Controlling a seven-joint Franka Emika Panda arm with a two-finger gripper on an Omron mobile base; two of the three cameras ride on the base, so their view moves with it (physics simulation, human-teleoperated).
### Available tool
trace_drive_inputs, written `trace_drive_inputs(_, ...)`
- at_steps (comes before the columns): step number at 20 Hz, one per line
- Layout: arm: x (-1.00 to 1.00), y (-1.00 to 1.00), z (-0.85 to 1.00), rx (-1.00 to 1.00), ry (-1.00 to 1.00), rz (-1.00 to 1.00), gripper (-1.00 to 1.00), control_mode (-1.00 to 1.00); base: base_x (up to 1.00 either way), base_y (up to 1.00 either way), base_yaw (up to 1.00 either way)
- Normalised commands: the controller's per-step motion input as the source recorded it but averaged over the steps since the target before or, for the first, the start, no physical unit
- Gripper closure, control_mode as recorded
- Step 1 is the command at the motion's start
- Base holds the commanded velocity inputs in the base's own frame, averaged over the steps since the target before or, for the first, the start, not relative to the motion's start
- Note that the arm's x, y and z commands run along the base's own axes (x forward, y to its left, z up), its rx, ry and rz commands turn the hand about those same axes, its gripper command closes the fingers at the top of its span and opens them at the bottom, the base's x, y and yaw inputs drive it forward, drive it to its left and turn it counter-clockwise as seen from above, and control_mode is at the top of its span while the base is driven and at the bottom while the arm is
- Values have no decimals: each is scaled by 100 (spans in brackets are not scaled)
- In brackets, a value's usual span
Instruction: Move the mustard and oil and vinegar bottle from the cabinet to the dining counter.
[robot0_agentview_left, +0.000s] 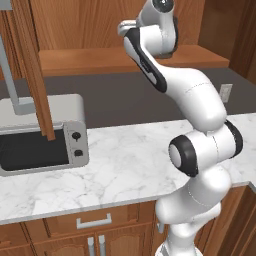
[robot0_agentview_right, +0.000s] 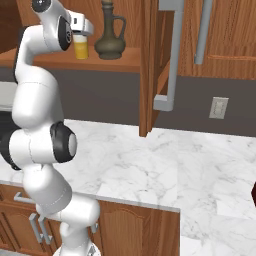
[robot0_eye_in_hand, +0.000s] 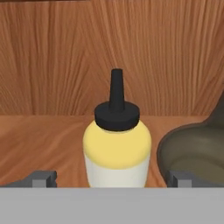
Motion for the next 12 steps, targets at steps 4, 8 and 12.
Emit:
trace_drive_inputs(4,12,0,-8,0,0,0,-100,-100,0,0,0)
trace_drive_inputs(8,11,0,-9,0,0,0,-100,-100,0,0,0)
trace_drive_inputs(12,11,0,-6,0,0,0,-100,-100,0,0,0)
